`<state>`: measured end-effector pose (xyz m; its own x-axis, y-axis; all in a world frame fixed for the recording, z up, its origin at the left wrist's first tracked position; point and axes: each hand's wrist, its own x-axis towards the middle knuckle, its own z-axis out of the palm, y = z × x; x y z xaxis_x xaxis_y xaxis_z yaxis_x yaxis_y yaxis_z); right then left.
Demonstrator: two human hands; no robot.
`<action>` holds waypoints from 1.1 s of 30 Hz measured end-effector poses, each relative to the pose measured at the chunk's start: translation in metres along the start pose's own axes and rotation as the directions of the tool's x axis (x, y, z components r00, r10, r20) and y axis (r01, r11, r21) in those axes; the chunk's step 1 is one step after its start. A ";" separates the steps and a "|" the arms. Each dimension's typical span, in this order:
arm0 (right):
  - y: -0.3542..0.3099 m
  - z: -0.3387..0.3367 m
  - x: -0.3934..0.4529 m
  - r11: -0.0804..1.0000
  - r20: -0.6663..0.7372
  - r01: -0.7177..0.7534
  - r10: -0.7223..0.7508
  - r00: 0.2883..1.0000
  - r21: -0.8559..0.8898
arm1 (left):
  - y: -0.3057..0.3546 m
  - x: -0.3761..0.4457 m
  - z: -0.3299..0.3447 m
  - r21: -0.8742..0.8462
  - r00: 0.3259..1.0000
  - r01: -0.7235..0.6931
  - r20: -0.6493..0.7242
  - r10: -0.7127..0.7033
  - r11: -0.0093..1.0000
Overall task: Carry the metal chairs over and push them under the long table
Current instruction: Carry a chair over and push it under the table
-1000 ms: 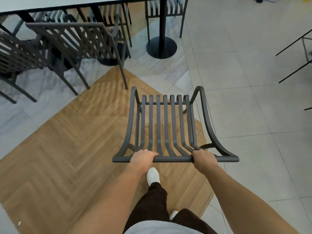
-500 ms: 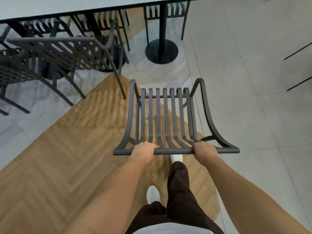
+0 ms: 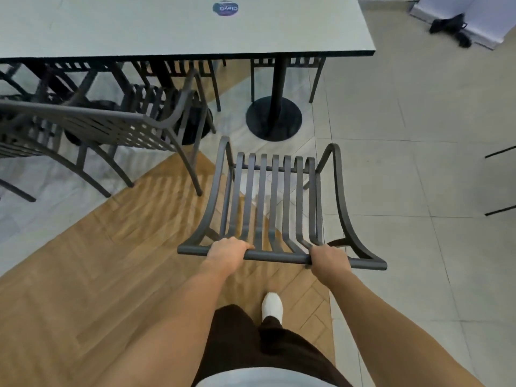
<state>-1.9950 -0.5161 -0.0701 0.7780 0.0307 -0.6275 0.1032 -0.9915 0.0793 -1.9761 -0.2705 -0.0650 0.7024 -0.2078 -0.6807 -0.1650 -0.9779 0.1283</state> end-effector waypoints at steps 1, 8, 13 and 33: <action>0.006 -0.008 0.013 1.000 -0.002 0.003 -0.003 1.000 -0.008 | 0.002 0.011 -0.009 0.001 1.000 -0.004 -0.001 0.004 1.000; 0.030 -0.069 0.100 1.000 0.002 -0.003 0.004 1.000 -0.022 | -0.003 0.086 -0.074 0.013 1.000 -0.008 -0.024 0.008 1.000; 0.040 -0.115 0.163 1.000 0.010 -0.020 0.020 1.000 0.004 | -0.017 0.145 -0.131 0.013 0.999 -0.032 -0.037 0.032 0.999; 0.113 -0.242 0.351 0.999 0.007 0.028 -0.028 1.000 -0.018 | -0.007 0.310 -0.280 0.004 0.998 0.036 -0.050 -0.035 0.999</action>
<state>-1.5602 -0.5864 -0.0940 0.7705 0.0573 -0.6349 0.1357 -0.9879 0.0756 -1.5634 -0.3344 -0.0751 0.7414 -0.1739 -0.6481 -0.1427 -0.9846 0.1009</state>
